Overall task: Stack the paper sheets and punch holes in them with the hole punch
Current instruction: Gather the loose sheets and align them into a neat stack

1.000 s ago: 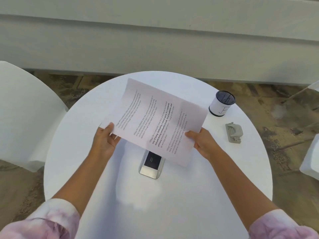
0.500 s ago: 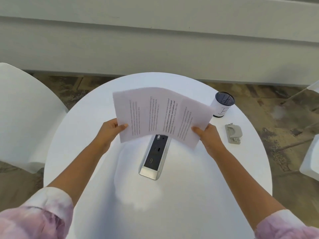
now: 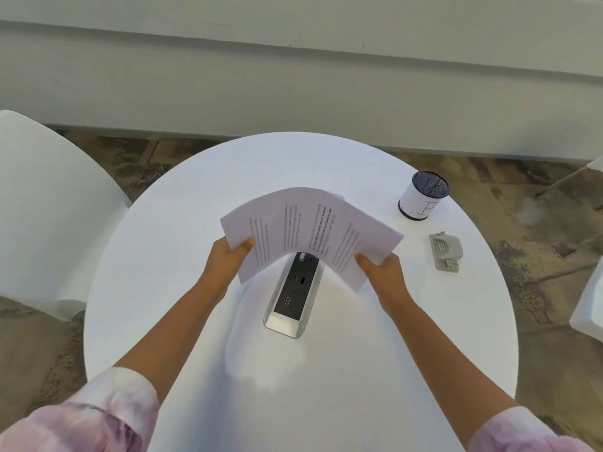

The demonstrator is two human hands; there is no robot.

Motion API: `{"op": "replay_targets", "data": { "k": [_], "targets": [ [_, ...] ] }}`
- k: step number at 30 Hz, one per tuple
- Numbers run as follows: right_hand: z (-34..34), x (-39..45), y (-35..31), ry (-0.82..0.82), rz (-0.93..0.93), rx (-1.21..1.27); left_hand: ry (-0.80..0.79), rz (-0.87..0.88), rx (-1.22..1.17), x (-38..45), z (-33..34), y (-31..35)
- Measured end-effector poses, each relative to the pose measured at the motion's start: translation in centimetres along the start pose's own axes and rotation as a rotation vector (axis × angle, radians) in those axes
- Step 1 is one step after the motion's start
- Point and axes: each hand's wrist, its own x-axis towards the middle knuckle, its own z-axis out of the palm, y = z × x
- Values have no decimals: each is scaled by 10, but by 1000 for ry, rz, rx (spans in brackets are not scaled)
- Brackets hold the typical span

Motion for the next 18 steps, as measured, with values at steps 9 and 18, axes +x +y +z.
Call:
{"op": "replay_targets", "data": {
  "k": [9,18],
  "targets": [
    [-1,1,4,-37,33,-57,34,12,4,-1,0,-3],
    [-4,1,5,-73,3,-90,56,6,-25,-1,0,-13]
  ]
}}
